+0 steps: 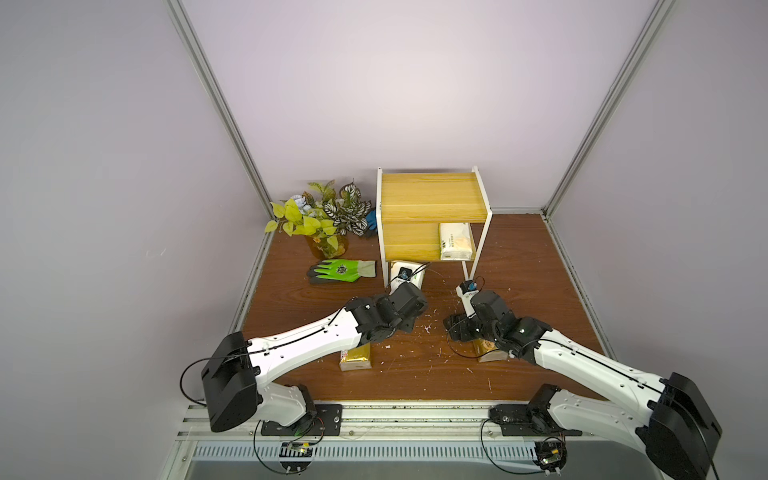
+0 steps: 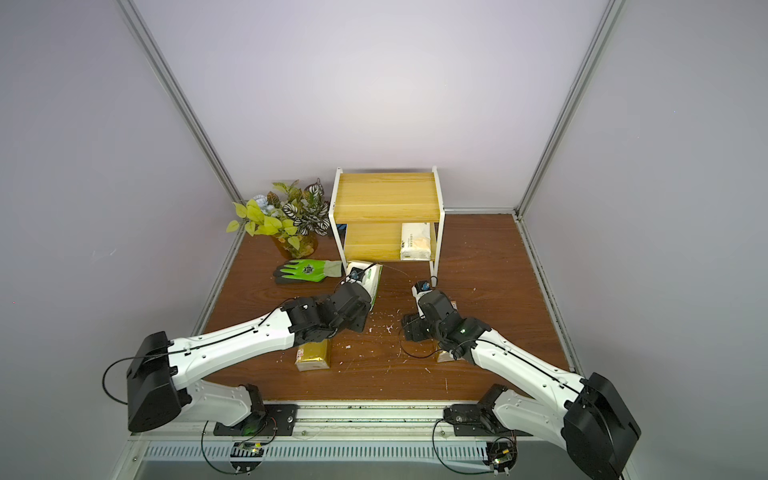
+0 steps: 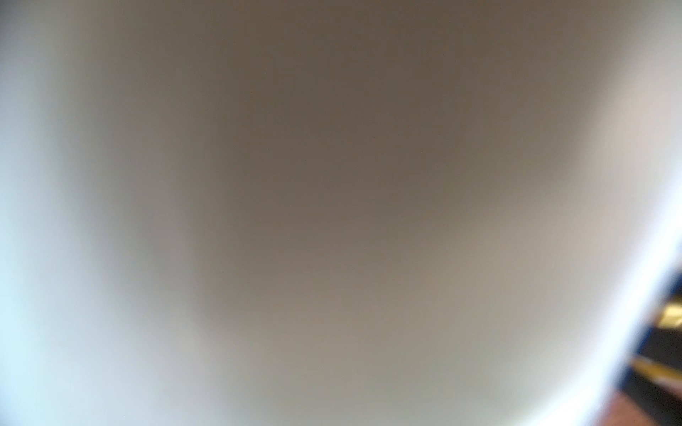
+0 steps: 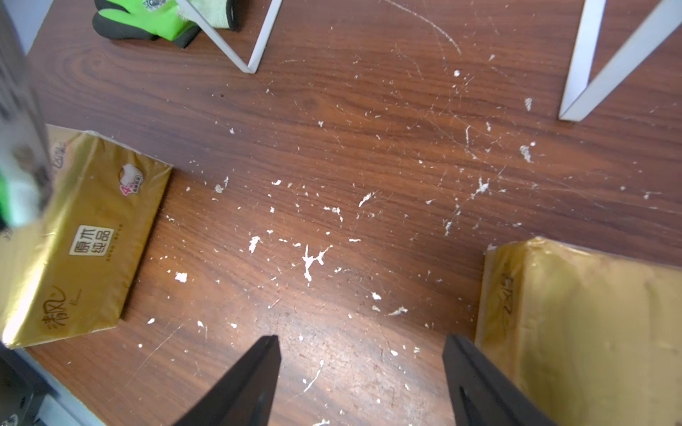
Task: Place the tissue boxes on the shelf by color
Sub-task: Place a box of tissues on the shelf.
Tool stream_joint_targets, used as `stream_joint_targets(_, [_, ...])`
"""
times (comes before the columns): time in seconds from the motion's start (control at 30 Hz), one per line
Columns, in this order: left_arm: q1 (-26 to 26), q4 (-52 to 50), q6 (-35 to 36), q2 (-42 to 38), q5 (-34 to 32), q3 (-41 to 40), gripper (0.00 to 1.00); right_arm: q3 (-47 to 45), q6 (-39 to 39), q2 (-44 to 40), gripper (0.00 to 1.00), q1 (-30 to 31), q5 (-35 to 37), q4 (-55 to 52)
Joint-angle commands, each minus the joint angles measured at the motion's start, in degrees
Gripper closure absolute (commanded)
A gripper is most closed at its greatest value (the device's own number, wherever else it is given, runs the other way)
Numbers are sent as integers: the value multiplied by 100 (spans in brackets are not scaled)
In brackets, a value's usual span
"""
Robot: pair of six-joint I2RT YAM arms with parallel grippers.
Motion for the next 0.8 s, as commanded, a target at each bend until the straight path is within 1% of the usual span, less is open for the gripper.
stream_joint_targets(0.0, [-18, 278, -185, 478, -242, 632, 100, 128, 55, -274, 23, -15, 167, -67])
stream_joint_targets(0.1, [-19, 103, -176, 848, -393, 1047, 100, 136, 42, -383, 23, -19, 238, -171])
stream_joint_targets(0.27, [-18, -349, -325, 1300, -890, 1649, 100, 85, 68, -563, 23, -18, 313, -254])
stream_joint_targets(0.5, [29, -434, -149, 1607, -1125, 2136, 100, -4, 96, -698, 23, -20, 353, -303])
stream_joint_targets(0.53, [75, -444, -125, 1653, -1097, 2376, 100, -13, 112, -705, 23, -19, 359, -307])
stream_joint_targets(0.67, [245, -439, -71, 1791, -1133, 2509, 100, -46, 121, -739, 23, -18, 372, -299])
stream_joint_targets(0.77, [341, -436, 16, 1899, -1365, 2607, 100, -65, 138, -748, 23, -20, 394, -294])
